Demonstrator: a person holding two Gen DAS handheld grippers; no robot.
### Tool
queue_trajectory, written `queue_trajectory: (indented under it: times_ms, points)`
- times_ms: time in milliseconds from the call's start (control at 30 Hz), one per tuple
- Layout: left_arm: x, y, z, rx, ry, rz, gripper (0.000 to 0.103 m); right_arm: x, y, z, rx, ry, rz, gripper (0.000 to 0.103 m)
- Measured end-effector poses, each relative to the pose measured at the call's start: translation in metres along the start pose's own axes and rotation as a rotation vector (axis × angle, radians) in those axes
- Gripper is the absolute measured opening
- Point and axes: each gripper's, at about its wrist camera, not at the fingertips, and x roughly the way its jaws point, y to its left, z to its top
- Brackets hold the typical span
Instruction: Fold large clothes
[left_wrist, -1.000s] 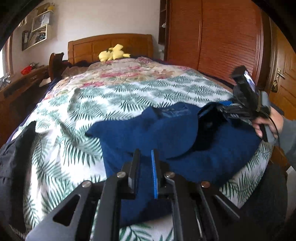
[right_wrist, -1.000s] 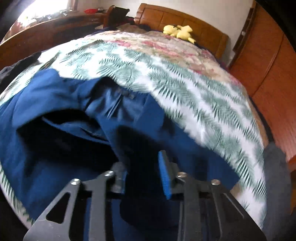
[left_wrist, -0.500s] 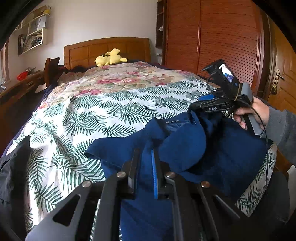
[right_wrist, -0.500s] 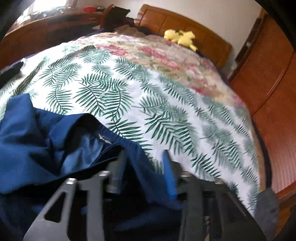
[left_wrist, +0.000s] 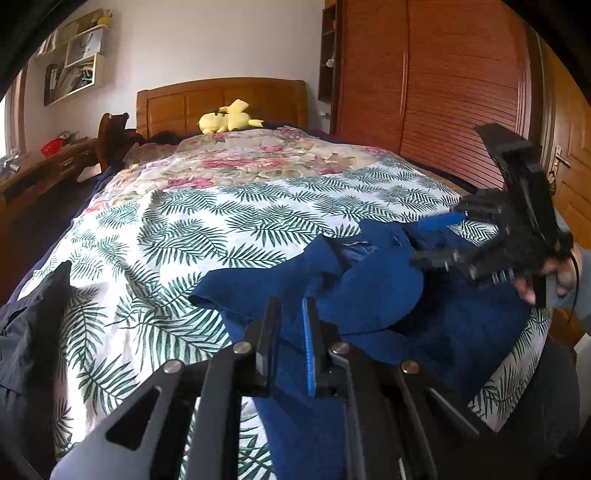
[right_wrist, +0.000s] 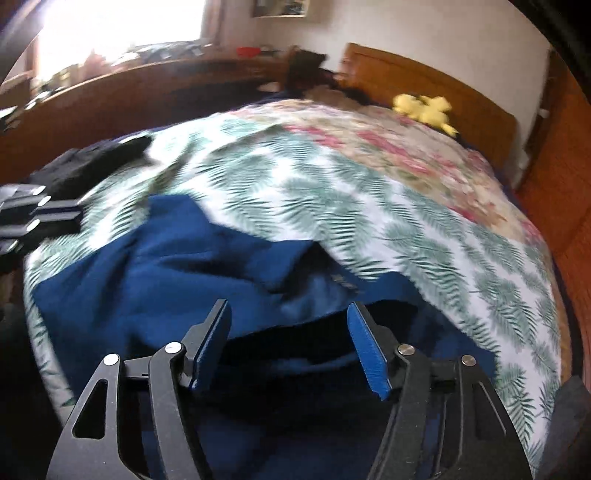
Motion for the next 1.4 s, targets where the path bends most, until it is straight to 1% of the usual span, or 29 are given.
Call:
queue_trajectory:
  times_ms: [100, 233, 267, 333, 400, 467, 533, 567, 633, 700, 767, 800, 833, 867, 900, 933, 967, 1067, 1133, 1200, 1233, 1300, 1333, 1367, 1400]
  points:
    - [-0.001, 0.007, -0.002, -0.017, 0.004, 0.009, 0.008, 0.004, 0.028, -0.001, -0.068, 0.017, 0.031, 0.067]
    - [0.001, 0.014, -0.006, -0.029, 0.014, 0.021, 0.008, 0.003, 0.052, -0.003, -0.131, 0.018, 0.046, 0.067]
    - [0.001, 0.015, -0.007, -0.031, 0.014, 0.023, 0.008, 0.003, 0.054, -0.004, -0.14, 0.017, 0.052, 0.067]
    - [0.003, 0.018, -0.009, -0.034, 0.015, 0.029, 0.008, 0.001, 0.061, -0.003, -0.145, 0.009, 0.098, 0.067]
    - [0.005, 0.02, -0.011, -0.034, 0.017, 0.04, 0.008, 0.002, 0.064, -0.003, -0.143, 0.011, 0.117, 0.067]
    - [0.008, 0.024, -0.013, -0.041, 0.028, 0.048, 0.008, 0.009, 0.069, -0.004, -0.152, 0.031, 0.134, 0.067]
    - [0.012, 0.027, -0.015, -0.049, 0.04, 0.054, 0.008, 0.02, 0.074, -0.007, -0.177, 0.068, 0.143, 0.067]
    - [0.013, 0.029, -0.015, -0.052, 0.042, 0.056, 0.008, 0.024, 0.077, -0.009, -0.191, 0.089, 0.145, 0.067]
    - [0.014, 0.031, -0.017, -0.057, 0.045, 0.056, 0.008, 0.035, 0.082, -0.014, -0.247, 0.12, 0.113, 0.067]
    - [0.014, 0.032, -0.016, -0.06, 0.043, 0.056, 0.008, 0.043, 0.083, -0.016, -0.274, 0.132, 0.084, 0.067]
    - [0.014, 0.033, -0.016, -0.064, 0.039, 0.052, 0.008, 0.046, 0.075, -0.014, -0.272, 0.127, 0.062, 0.066]
    - [0.014, 0.033, -0.016, -0.066, 0.036, 0.051, 0.008, 0.047, 0.071, -0.012, -0.269, 0.123, 0.05, 0.062]
    - [0.013, 0.033, -0.016, -0.07, 0.031, 0.052, 0.008, 0.049, 0.064, -0.007, -0.261, 0.116, 0.034, 0.043]
    - [0.013, 0.033, -0.016, -0.074, 0.027, 0.05, 0.008, 0.051, 0.059, -0.004, -0.253, 0.117, 0.029, 0.016]
    - [0.013, 0.033, -0.016, -0.078, 0.024, 0.045, 0.008, 0.053, 0.051, 0.0, -0.237, 0.118, 0.021, 0.005]
    - [0.012, 0.033, -0.015, -0.079, 0.02, 0.042, 0.008, 0.054, 0.046, 0.005, -0.225, 0.11, 0.007, 0.004]
    - [0.012, 0.033, -0.015, -0.08, 0.017, 0.04, 0.008, 0.056, 0.039, 0.011, -0.212, 0.095, -0.032, 0.003]
    - [0.013, 0.032, -0.014, -0.079, 0.016, 0.037, 0.008, 0.061, 0.01, 0.031, -0.096, 0.065, -0.083, 0.002]
    - [0.013, 0.032, -0.014, -0.079, 0.016, 0.037, 0.008, 0.062, -0.009, 0.045, -0.024, 0.026, -0.131, 0.002]
    - [0.014, 0.031, -0.015, -0.075, 0.02, 0.039, 0.008, 0.062, -0.024, 0.055, 0.038, -0.001, -0.154, 0.003]
    - [0.015, 0.031, -0.015, -0.073, 0.022, 0.041, 0.008, 0.062, -0.031, 0.058, 0.063, -0.006, -0.146, 0.005]
    - [0.016, 0.032, -0.014, -0.073, 0.024, 0.043, 0.008, 0.061, -0.036, 0.062, 0.098, -0.004, -0.147, 0.02]
    - [0.016, 0.033, -0.014, -0.075, 0.023, 0.043, 0.008, 0.058, -0.037, 0.062, 0.107, -0.012, -0.163, 0.038]
    - [0.016, 0.032, -0.014, -0.078, 0.023, 0.044, 0.008, 0.053, -0.036, 0.061, 0.109, -0.028, -0.166, 0.051]
    - [0.016, 0.033, -0.014, -0.08, 0.023, 0.045, 0.008, 0.047, -0.033, 0.06, 0.105, -0.053, -0.164, 0.054]
